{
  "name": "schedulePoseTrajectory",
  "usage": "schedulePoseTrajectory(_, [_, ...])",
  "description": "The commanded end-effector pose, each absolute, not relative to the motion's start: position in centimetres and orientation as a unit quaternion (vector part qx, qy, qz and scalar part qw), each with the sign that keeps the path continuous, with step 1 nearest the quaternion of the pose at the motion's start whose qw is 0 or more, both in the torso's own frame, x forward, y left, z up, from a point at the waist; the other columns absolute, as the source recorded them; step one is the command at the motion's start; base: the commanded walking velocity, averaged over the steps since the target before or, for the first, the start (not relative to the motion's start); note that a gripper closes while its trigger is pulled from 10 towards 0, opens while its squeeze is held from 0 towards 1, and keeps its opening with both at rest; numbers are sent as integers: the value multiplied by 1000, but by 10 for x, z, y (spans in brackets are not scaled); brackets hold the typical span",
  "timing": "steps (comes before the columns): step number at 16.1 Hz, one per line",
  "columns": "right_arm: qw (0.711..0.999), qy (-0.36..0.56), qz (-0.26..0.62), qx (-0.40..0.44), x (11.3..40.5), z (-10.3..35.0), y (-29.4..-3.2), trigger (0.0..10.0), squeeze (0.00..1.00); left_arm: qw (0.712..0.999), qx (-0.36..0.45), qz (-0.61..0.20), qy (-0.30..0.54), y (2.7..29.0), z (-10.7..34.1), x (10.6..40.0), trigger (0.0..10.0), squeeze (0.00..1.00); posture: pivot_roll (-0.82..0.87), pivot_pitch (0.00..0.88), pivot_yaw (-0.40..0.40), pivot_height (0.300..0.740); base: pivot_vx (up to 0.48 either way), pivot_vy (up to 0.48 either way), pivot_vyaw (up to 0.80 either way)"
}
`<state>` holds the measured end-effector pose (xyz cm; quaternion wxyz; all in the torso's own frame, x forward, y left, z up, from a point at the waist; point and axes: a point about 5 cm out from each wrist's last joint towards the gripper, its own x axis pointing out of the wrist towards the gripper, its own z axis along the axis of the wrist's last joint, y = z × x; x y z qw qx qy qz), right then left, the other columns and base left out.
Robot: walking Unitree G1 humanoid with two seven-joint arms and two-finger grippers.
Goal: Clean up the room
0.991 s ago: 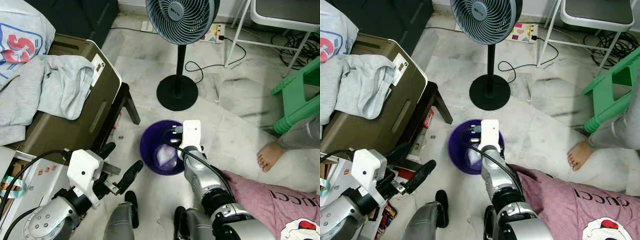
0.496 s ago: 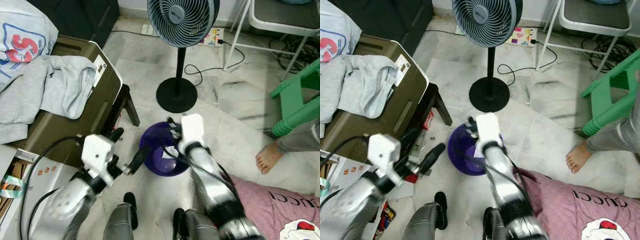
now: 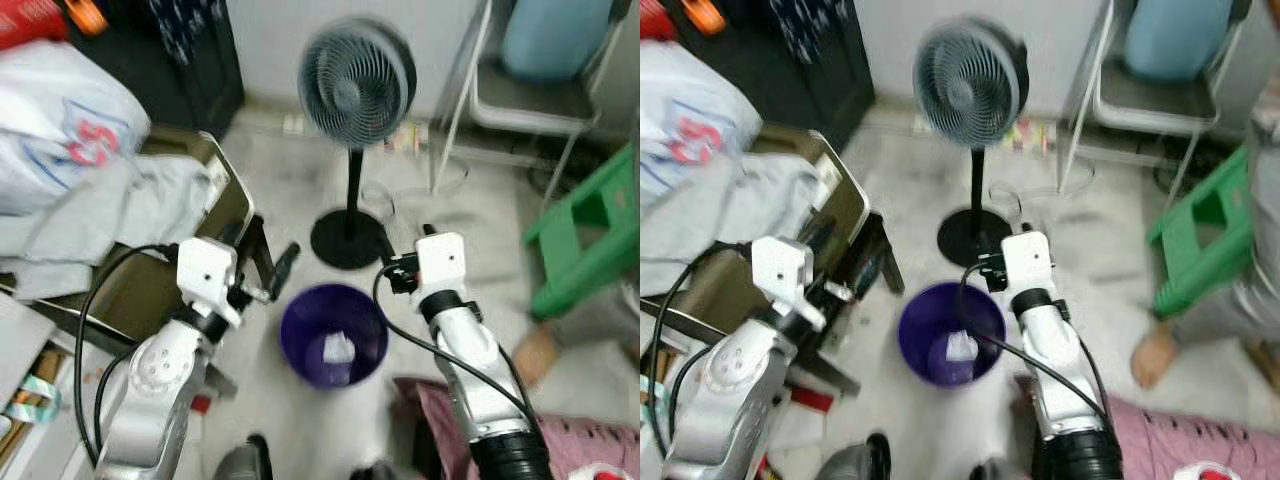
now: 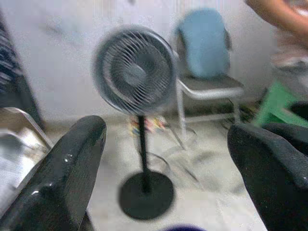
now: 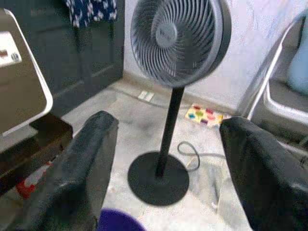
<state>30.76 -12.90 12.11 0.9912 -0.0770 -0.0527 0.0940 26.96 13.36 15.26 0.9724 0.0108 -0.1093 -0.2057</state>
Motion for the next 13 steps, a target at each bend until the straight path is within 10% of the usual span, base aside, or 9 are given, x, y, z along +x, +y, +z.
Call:
schedulePoseTrajectory(1, [993,-45,86,-64,302,118,-133,10000,1000,976,24,-177,-122,140,152,272,10000,0,-72,3,12,740,0,0,0])
schedulePoseTrajectory(12, [992,-55,88,-72,292,125,-138,10000,1000,995,23,-52,-87,160,126,278,10000,0,-91,0,6,740,0,0,0])
schedulePoseTrajectory(13, [992,-55,85,-72,290,125,-140,10000,400,995,26,-52,-79,161,122,275,10000,0,-88,0,1,740,0,0,0])
